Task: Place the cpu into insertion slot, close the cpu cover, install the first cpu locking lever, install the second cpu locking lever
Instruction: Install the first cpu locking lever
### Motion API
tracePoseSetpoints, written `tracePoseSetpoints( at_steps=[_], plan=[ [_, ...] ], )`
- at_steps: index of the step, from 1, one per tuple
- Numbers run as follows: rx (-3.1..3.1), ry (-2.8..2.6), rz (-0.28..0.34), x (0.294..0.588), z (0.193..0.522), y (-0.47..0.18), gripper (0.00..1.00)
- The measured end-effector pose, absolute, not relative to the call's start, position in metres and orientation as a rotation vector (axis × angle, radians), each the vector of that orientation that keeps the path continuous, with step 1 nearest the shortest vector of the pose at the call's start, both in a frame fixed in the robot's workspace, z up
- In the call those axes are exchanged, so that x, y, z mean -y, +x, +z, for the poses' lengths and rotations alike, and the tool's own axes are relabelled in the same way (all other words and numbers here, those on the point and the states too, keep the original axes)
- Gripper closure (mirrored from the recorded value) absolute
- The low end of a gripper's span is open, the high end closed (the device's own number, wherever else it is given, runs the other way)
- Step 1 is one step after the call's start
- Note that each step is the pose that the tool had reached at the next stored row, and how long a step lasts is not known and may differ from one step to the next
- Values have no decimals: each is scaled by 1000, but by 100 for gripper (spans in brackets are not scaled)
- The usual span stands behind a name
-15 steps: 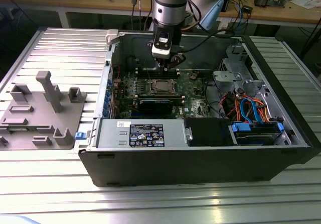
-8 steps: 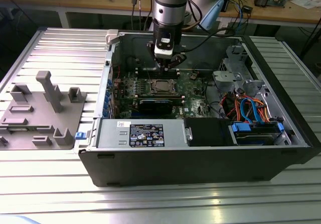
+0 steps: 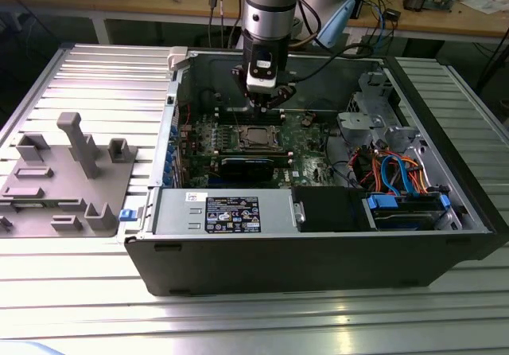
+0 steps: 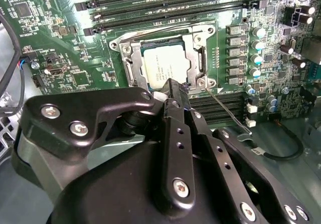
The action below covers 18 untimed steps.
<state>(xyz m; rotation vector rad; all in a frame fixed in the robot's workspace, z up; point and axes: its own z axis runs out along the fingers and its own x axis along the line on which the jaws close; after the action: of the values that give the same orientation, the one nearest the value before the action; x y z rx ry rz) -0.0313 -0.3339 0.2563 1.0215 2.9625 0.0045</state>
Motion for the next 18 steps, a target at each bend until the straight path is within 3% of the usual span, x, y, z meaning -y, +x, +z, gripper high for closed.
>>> tracePoseSetpoints(
  at_steps=[18],
  plan=[
    [-2990, 940, 5, 334, 256, -31, 89]
  ],
)
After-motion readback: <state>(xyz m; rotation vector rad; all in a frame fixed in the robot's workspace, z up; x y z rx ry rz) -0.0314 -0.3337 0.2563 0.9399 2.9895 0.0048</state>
